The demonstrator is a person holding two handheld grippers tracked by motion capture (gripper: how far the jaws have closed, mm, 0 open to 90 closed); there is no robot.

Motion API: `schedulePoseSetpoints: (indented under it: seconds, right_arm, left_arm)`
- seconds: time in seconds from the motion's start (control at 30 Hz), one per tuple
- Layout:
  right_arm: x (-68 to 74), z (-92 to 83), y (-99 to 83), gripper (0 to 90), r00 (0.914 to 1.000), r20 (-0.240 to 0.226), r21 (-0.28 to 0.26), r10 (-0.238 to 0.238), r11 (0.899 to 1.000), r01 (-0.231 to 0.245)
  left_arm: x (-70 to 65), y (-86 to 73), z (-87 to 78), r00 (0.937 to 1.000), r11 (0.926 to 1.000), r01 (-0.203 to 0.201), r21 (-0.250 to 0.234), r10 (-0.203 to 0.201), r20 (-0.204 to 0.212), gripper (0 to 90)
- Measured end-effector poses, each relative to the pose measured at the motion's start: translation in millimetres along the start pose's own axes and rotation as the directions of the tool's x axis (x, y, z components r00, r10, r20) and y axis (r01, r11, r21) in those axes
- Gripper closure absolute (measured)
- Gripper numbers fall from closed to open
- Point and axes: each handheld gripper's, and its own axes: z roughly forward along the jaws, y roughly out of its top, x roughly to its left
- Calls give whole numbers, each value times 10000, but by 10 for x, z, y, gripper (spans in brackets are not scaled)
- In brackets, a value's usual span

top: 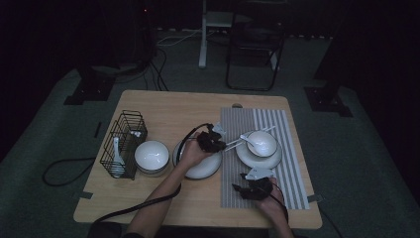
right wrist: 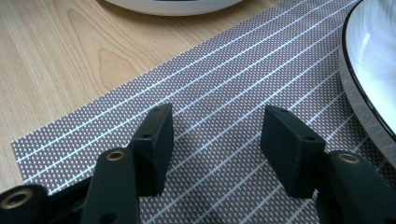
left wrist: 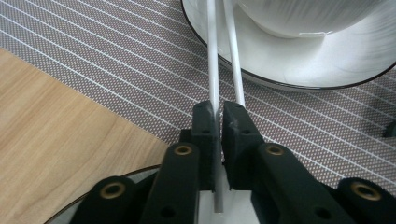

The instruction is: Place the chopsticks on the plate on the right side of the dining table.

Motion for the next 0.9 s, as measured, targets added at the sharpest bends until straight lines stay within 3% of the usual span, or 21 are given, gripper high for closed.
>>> schedulePoseSetpoints:
  seconds: [0.6, 0.9]
  right_arm:
    - [0, 0, 0, 440, 10000, 12, 1, -1, 10000, 1]
    - [1, 0, 0, 440, 10000, 21, 1, -10, 10000, 10]
  left_arm:
    - [-13, 85, 100, 10000, 9999, -49, -112, 48, -72, 861]
    - [10, 121, 168, 9999, 9998, 89, -200, -86, 135, 860]
